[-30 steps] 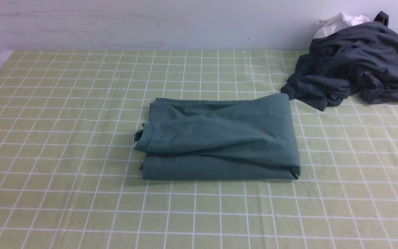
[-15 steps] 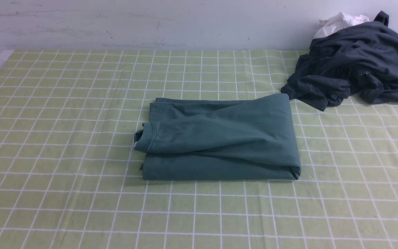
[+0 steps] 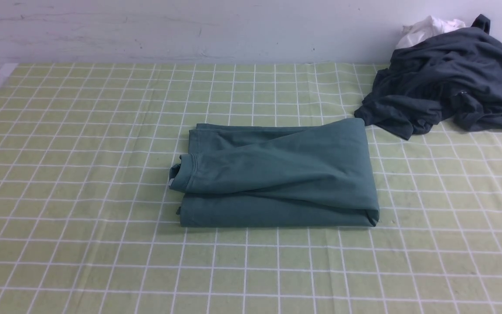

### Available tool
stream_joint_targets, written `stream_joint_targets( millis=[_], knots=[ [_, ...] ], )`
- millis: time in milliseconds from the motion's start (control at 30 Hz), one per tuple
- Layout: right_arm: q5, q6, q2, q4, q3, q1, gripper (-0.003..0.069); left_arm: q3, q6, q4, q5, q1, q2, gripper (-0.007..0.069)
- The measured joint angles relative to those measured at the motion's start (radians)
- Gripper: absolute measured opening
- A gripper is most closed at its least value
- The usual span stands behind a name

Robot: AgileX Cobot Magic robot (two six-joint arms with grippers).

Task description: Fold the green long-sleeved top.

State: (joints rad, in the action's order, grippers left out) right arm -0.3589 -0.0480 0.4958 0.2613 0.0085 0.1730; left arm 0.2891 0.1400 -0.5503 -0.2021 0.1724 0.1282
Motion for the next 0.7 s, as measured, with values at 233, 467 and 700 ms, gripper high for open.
stream_joint_targets(
  millis=[233, 467, 700],
  knots=[
    [0.114, 0.157, -0.008, -0.005, 0.018, 0.001, -0.0013, 0.0, 0.0, -0.001, 0.0, 0.0, 0.0, -0.0004],
    [0.455, 0.157, -0.203, -0.001, 0.018, -0.026, -0.0013, 0.0, 0.0, -0.001, -0.001, 0.0, 0.0, -0.0004],
    [0.705, 0.155, -0.489, -0.194, 0.017, -0.14, -0.0013, -0.001, 0.0, -0.001, -0.004, 0.0, 0.0, -0.0004]
  ],
)
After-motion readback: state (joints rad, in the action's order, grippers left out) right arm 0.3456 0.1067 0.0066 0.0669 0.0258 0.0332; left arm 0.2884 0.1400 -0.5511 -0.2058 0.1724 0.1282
